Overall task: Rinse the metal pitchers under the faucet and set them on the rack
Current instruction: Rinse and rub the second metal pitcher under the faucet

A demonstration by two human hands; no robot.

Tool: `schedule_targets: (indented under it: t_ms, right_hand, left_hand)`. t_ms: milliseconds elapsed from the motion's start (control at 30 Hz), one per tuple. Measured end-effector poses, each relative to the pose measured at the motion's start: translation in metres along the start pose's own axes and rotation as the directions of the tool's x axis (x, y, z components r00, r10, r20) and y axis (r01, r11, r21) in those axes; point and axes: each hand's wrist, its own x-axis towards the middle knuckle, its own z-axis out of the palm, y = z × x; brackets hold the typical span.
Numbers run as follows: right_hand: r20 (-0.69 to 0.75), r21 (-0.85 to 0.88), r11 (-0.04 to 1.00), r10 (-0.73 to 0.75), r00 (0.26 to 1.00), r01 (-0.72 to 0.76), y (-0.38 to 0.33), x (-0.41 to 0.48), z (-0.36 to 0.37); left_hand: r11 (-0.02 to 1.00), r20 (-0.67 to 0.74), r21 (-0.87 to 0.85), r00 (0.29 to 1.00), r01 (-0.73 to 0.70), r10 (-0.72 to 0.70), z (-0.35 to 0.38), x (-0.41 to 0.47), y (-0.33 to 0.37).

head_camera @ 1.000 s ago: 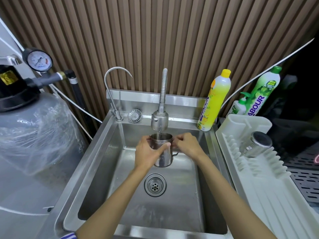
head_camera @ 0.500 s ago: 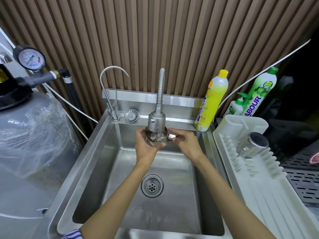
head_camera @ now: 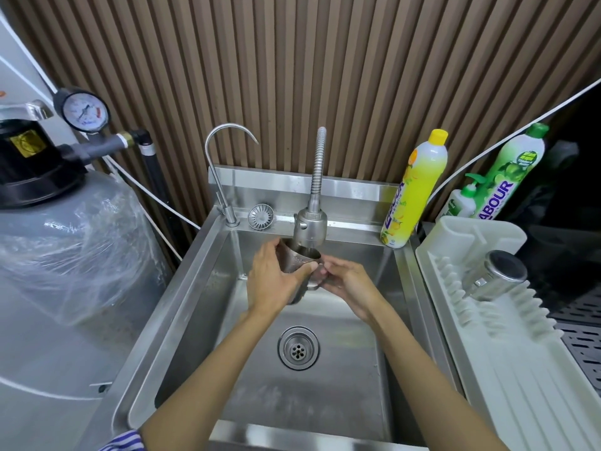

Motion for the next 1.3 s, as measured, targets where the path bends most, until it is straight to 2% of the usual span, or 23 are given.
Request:
schedule_targets:
  t_ms: [100,200,267,333,433,567,633,700,800,867,933,1000,1067,1133,1200,1300]
  right_hand:
    - [-0.148,-0.308,0.951,-0.052,0.988,0.004,-0.01,-0.005,0.0]
    - [-0.228,-0.508,0.861,-0.125,0.966,-0.008,-0.023,-0.011,-0.004]
    - [-0.22,-0.666,0.746,-0.201,0.955,0.004,-0.034,-0.016,-0.007]
    - [-0.176,-0.786,0.617,-0.268,0.947,0.028,-0.042,-0.02,-0.007]
    - [-0.109,-0.857,0.508,-0.346,0.932,0.089,-0.046,-0.026,-0.004]
    - [-0.047,-0.889,0.427,-0.443,0.895,0.165,-0.047,-0.027,-0.005]
    - [-0.035,-0.897,0.41,-0.437,0.899,0.164,-0.046,-0.024,-0.01]
    - [-0.031,-0.861,0.471,-0.424,0.905,0.191,-0.043,-0.019,-0.014]
    - [-0.079,-0.694,0.68,-0.4,0.913,0.238,-0.031,-0.016,-0.013]
    - [-0.116,-0.58,0.783,-0.351,0.929,0.224,-0.022,-0.012,-0.009]
    - [-0.143,-0.415,0.89,-0.267,0.953,0.187,-0.012,-0.009,-0.004]
    - [-0.129,-0.171,0.976,-0.159,0.979,0.136,-0.004,-0.009,0.001]
    - [-0.069,0.023,0.998,-0.06,0.996,0.062,0.002,-0.008,0.004]
    - [-0.007,0.081,0.997,0.011,1.0,-0.011,0.004,-0.007,0.004]
    - [0.008,0.036,0.998,0.056,0.998,-0.056,0.003,-0.007,0.005]
    - [-0.046,-0.079,0.994,0.074,0.996,-0.078,-0.002,-0.01,0.007]
  left_hand:
    - [0.992,0.066,-0.017,0.991,0.122,-0.12,0.008,-0.005,-0.004]
    - [0.967,0.156,-0.119,0.966,0.227,-0.208,0.017,-0.009,-0.005]
    - [0.907,0.29,-0.261,0.923,0.331,-0.253,0.021,-0.009,-0.006]
    - [0.786,0.452,-0.412,0.853,0.46,-0.262,0.025,-0.01,-0.007]
    - [0.675,0.533,-0.517,0.815,0.527,-0.227,0.031,-0.011,-0.003]
    - [0.567,0.502,-0.653,0.847,0.502,-0.172,0.045,-0.008,0.004]
    - [0.567,0.44,-0.689,0.882,0.452,-0.168,0.049,-0.005,0.003]
    - [0.622,0.359,-0.686,0.919,0.377,-0.161,0.049,-0.003,0.0]
    - [0.734,0.216,-0.629,0.965,0.254,-0.148,0.043,-0.001,-0.004]
    - [0.816,0.136,-0.557,0.986,0.156,-0.096,0.036,-0.001,-0.004]
    - [0.89,0.088,-0.453,0.996,0.054,-0.015,0.026,0.0,-0.003]
    - [0.937,0.065,-0.347,0.997,-0.024,0.05,0.016,-0.001,-0.001]
    - [0.966,0.052,-0.248,0.995,-0.067,0.082,0.008,-0.003,0.002]
    - [0.986,0.036,-0.152,0.996,-0.073,0.079,0.003,-0.005,0.003]
    - [0.996,0.004,-0.08,0.999,-0.035,0.036,-0.002,-0.007,0.002]
    - [0.997,0.005,-0.045,0.998,0.065,-0.065,-0.005,-0.01,-0.002]
